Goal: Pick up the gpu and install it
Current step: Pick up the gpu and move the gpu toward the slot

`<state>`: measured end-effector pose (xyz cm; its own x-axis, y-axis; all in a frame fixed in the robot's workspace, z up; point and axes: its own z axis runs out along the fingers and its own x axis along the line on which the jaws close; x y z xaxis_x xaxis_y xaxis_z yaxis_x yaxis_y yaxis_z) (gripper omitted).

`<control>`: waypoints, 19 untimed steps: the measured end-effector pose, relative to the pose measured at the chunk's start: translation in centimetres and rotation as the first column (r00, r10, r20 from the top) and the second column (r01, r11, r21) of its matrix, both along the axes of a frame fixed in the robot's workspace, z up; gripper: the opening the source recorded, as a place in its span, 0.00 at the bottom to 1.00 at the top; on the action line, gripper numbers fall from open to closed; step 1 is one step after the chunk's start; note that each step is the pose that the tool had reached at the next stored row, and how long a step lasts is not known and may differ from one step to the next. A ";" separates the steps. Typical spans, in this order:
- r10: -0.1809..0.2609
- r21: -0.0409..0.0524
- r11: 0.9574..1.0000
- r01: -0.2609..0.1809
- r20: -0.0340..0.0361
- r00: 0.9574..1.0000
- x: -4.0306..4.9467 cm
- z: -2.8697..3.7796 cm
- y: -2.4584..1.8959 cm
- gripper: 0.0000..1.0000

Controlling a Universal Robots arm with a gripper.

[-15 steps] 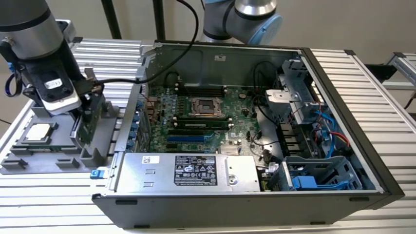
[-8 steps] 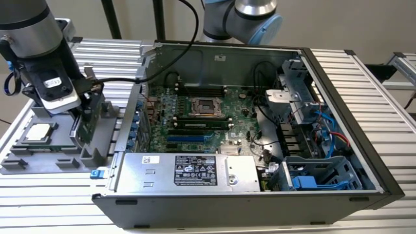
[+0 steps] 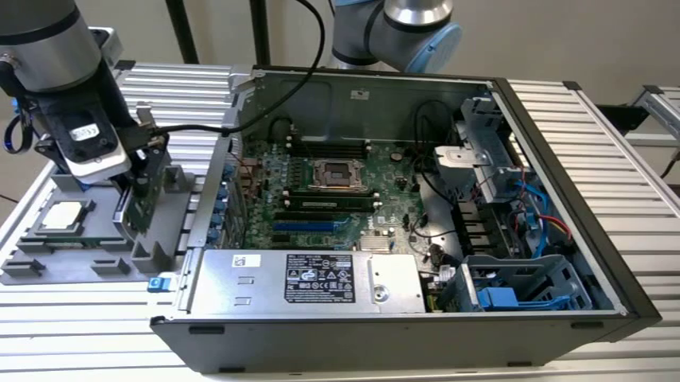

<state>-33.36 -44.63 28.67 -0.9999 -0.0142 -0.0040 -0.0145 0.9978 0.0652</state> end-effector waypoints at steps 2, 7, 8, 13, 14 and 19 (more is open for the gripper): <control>0.000 0.000 1.000 0.000 0.000 1.000 0.00 0.06 0.00 0.00; 0.000 0.000 1.000 0.000 0.000 1.000 0.01 0.21 -0.01 0.00; 0.000 0.000 1.000 0.000 0.000 1.000 0.01 0.23 0.00 0.00; 0.000 0.000 1.000 0.000 0.000 1.000 0.00 0.39 0.00 0.00; 0.000 0.000 1.000 0.000 0.000 1.000 -0.01 0.43 0.00 0.00; 0.000 0.000 1.000 0.000 0.000 1.000 0.00 0.63 0.00 0.00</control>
<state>-33.36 -44.63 29.29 -0.9999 -0.0139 -0.0040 -0.0142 0.9978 0.0652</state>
